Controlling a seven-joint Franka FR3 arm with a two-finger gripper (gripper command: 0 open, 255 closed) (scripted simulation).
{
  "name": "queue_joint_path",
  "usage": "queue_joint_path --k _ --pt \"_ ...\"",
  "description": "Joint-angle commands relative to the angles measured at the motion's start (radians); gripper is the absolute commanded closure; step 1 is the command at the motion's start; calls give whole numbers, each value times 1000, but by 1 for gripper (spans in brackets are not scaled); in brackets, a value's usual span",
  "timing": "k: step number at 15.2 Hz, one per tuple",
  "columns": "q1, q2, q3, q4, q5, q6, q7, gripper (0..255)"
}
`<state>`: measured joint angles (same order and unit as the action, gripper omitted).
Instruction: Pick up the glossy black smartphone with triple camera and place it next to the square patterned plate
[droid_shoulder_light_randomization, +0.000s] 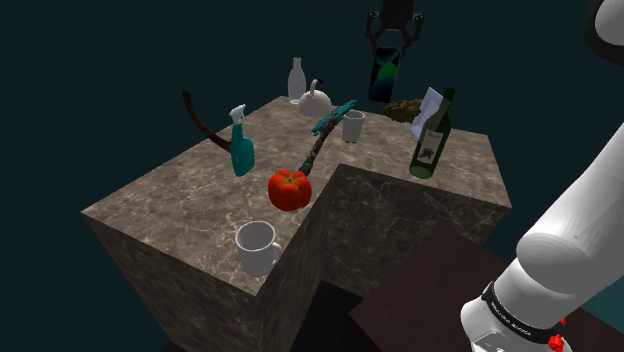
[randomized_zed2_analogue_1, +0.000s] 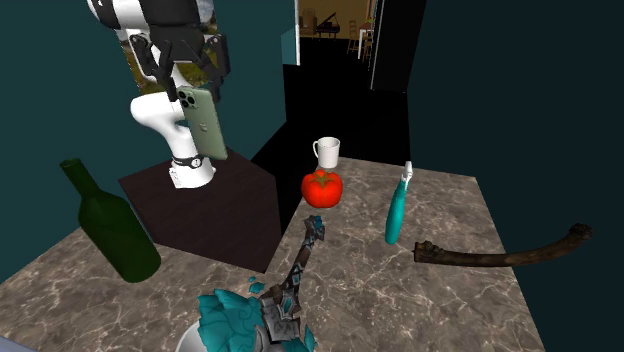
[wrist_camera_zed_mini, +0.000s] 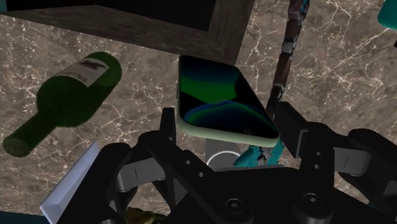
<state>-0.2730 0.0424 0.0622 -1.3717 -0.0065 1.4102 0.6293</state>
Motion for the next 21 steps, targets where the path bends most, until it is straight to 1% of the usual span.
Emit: queue_joint_path --k 1,7,12,17,21 --pt "-27 -11 -25 -11 1 1 -53 255" --pt "-103 -8 -96 -7 3 1 -200 255" --pt "-168 27 -154 37 8 -8 -322 255" --pt "-238 93 -209 122 22 -28 -443 255" --pt "-301 173 -248 230 42 -58 -538 255"
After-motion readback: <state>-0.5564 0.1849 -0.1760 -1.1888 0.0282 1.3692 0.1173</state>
